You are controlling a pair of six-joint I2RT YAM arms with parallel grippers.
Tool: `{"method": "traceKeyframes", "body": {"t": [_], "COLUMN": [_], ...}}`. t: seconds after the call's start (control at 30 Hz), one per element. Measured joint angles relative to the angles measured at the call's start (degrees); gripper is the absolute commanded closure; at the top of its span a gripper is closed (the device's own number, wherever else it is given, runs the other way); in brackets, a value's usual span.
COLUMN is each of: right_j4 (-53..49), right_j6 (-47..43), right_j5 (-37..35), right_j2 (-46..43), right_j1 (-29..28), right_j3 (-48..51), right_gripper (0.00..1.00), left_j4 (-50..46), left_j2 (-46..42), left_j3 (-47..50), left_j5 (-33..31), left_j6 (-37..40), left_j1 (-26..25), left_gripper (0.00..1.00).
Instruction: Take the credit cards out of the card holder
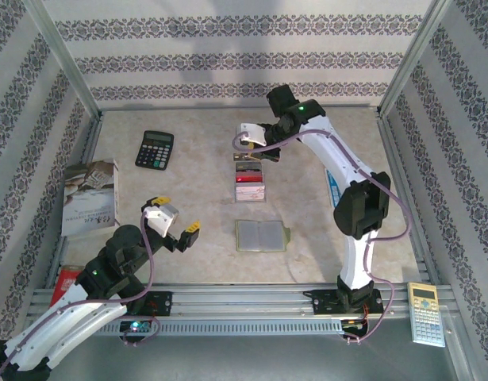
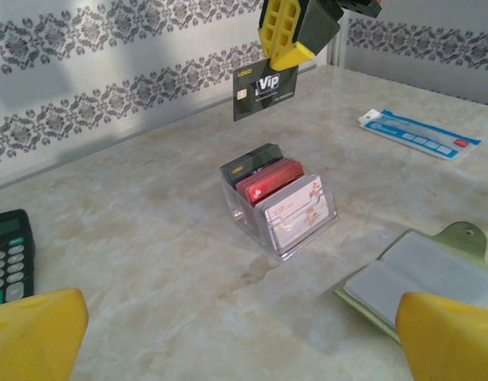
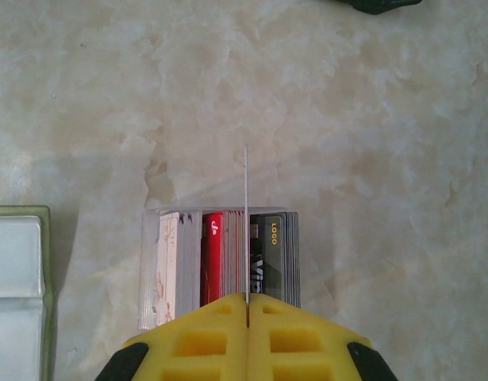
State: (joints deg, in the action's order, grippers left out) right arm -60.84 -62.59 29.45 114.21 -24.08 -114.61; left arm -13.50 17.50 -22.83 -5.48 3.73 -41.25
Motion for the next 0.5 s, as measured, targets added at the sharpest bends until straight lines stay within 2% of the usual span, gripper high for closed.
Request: {"method": "traceKeyframes", "body": {"t": [0.3,0.5], "right_j4": [-3.8,-5.1], "right_j6": [-0.9,-1.4], "right_j5": [0.6,0.5], "right_j2": [6.3,7.8], "right_j1": [0.3,0.4], "right_j3": [-6.6,-6.8], "right_gripper": [1.00,1.00], "left_j4": [-0.3,-0.3], "left_j2": [0.0,0.0], "left_j3": [0.9,1.9], "left_j5": [-3.2,-4.3], "left_j6": [-0.2,-0.2], "left_j1": [0.0,0.0], "left_gripper": [0.00,0.00]}}
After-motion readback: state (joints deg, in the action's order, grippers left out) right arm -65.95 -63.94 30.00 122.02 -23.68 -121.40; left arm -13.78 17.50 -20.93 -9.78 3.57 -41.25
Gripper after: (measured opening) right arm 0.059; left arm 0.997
